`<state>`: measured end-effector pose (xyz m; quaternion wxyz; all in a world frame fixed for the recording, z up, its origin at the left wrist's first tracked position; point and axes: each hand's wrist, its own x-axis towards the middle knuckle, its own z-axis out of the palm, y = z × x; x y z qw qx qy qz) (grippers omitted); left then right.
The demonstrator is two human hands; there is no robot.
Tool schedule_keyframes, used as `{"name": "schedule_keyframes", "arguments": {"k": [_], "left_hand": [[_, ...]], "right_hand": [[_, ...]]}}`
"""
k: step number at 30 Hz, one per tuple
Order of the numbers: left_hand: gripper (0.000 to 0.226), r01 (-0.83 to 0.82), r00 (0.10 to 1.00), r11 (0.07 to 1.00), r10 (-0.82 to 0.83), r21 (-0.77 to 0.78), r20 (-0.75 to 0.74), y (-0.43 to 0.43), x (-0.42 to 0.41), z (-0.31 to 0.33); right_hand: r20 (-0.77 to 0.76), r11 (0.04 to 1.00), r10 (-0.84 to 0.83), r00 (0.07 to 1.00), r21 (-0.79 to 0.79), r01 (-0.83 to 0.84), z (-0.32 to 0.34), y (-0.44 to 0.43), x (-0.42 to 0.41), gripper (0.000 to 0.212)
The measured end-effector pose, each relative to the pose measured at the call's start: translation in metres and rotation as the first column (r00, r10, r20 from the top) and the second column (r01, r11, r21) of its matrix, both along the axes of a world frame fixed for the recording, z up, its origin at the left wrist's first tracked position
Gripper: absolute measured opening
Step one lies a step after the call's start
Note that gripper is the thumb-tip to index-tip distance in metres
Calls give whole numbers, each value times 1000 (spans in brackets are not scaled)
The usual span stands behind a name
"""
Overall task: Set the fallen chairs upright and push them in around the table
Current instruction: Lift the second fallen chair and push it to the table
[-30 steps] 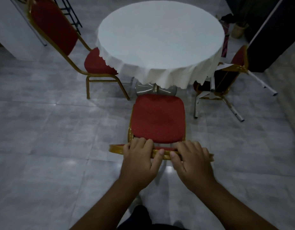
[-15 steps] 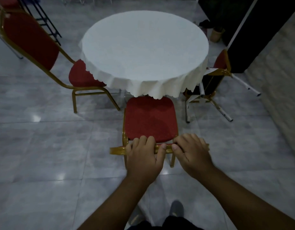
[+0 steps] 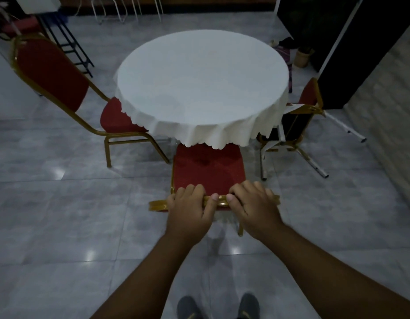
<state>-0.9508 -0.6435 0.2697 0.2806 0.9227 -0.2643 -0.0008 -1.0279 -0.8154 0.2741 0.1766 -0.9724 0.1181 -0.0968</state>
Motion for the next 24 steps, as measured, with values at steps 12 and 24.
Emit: {"name": "schedule_keyframes", "arguments": {"k": [12,24], "left_hand": [[35,20,998,1000,-20,-2,-62,7,11,7],[49,266,964,944,-261,196,-53,-104,11,40]], "right_hand": [[-22,997,-77,997,21,77,0,16,5,34],[-178,960,-279,944,-84,268,30,-93,-18,55]]}}
